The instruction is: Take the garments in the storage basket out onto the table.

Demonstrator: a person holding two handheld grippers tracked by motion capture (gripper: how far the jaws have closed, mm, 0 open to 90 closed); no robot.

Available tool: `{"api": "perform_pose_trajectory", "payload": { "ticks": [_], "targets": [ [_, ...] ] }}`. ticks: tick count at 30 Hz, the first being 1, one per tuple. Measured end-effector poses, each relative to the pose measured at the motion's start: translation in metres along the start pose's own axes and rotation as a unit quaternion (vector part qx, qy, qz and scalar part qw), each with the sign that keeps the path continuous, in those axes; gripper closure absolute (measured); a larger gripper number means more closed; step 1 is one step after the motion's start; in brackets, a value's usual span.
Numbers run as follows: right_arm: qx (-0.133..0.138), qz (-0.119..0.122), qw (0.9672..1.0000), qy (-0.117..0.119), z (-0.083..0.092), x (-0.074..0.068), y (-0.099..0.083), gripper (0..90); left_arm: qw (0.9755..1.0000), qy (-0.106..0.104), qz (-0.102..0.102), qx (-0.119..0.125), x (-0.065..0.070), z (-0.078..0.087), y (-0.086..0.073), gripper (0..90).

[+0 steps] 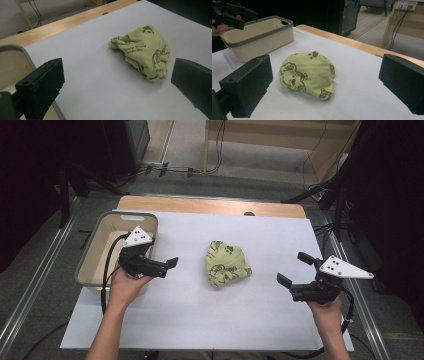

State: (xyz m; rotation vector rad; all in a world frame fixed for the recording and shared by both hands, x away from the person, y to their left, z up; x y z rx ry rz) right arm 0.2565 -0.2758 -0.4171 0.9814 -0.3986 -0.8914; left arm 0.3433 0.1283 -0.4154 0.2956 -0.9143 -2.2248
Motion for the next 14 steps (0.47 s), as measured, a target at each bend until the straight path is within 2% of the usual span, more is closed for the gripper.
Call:
{"api": "perform_pose_trajectory", "payload": {
  "ticks": [14],
  "targets": [
    [0.002, 0.001, 1.0000, -0.001, 0.001, -0.001, 0.000, 0.0, 1.0000, -0.001, 0.000, -0.006, -0.004, 0.011, -0.019, 0.0]
  ]
}}
Point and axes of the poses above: each handheld gripper's, and its own axes: z roughly backward along the jaws, y roughly out of its top, x roughly to its right, the point moved 5 cm from there along -z, roughly forward along the jaws, and after that the axes turned 13 degrees about -x, right-handed, at the moved point
